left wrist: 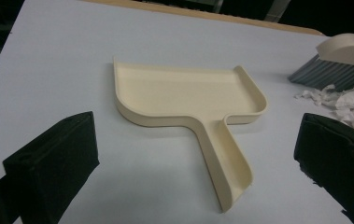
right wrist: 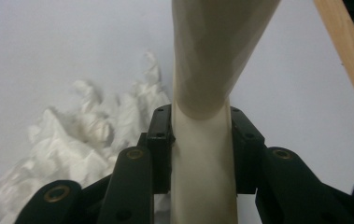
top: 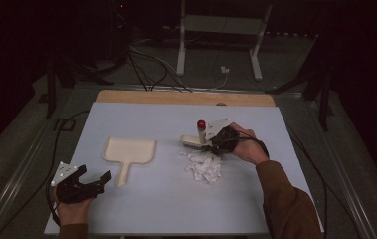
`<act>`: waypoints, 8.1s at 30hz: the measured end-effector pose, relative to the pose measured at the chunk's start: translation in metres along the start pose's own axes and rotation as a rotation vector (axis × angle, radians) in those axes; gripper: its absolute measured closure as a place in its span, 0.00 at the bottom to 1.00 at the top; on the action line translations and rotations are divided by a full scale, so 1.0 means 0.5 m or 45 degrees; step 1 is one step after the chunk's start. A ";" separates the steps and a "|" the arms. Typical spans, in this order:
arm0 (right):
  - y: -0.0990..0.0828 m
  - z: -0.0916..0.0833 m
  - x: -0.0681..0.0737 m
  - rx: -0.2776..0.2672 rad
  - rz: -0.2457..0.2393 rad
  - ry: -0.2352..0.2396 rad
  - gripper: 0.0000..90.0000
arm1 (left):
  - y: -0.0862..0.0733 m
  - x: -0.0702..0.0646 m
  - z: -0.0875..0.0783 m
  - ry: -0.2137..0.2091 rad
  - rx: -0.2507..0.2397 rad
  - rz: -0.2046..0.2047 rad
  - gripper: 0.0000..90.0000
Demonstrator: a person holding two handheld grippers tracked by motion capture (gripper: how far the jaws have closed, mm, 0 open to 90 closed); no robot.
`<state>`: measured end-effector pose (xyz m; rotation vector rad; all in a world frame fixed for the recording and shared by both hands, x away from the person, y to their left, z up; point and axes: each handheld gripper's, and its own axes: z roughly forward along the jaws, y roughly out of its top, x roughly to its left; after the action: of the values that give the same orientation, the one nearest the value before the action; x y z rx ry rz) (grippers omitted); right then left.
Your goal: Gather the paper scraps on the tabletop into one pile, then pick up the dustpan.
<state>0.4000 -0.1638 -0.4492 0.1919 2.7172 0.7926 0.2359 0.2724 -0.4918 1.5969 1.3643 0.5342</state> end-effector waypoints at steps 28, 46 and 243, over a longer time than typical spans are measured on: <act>-0.048 -0.061 -0.024 -0.115 0.358 -0.234 0.75 | -0.001 -0.004 0.002 -0.007 -0.001 0.002 0.01; -0.128 -0.117 0.005 -0.098 0.668 -0.197 0.75 | -0.002 -0.008 0.003 -0.007 0.004 0.007 0.01; -0.235 -0.143 0.076 -0.227 0.959 -0.346 0.74 | 0.061 -0.098 0.076 0.015 0.407 0.307 0.74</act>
<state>0.3358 -0.2903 -0.4654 1.2264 2.2731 1.0865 0.2682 0.2145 -0.4721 2.0381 1.3223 0.4847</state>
